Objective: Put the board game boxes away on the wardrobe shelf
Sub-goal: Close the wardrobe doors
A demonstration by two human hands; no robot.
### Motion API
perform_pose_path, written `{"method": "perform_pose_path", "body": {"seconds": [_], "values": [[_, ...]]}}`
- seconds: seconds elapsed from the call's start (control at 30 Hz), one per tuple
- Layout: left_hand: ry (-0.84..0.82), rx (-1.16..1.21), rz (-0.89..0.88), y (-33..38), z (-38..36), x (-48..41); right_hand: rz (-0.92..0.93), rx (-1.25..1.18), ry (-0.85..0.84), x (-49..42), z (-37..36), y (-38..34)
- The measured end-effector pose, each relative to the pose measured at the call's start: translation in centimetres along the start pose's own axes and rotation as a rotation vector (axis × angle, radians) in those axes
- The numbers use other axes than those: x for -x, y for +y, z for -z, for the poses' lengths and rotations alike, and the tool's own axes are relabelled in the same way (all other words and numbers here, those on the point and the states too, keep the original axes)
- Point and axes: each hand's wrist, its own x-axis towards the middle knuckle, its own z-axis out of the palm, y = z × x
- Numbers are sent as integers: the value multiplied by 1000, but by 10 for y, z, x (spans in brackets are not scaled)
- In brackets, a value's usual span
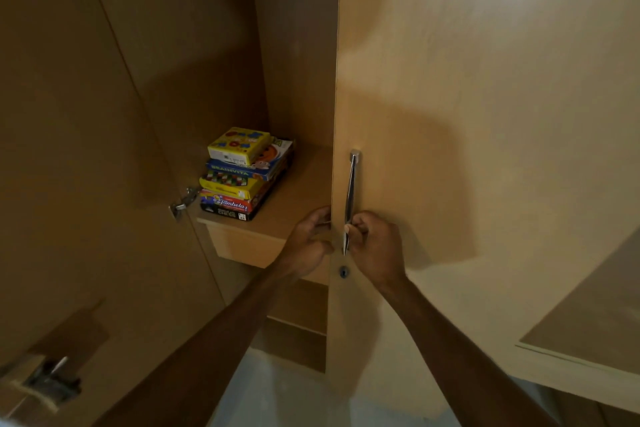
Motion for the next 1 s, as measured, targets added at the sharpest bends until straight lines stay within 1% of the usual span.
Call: {"method": "perform_pose_path", "body": {"seconds": [0.33,0.47,0.57,0.67,0.73,0.83,0.9,0.93,1.0], "values": [[-28,-29,-45,-5,2,-24,10,22,42,-22,-4,6],[-56,-57,-27,-4,4,-19,-10,-3,-4,-19,-6,11],[-18,-61,-5,-4,10,-5,-28,-24,-28,-4,-6,7],[50,-79,-1,-14,28,30,-72,-6,19,21,-12,-4],[123,-102,-5,-26,51,66,-97,-12,-16,46,-24,-22],[255,-51,27,-45,92,134,-109,-45,-124,91,-53,-56],[310,1,62,-52,116,181,-133,-89,-206,120,-74,-78],[330,-3,81,-57,128,203,-132,-116,-249,132,-85,-88],[386,-82,122,-64,155,251,-119,-169,-346,157,-111,-115]]}}
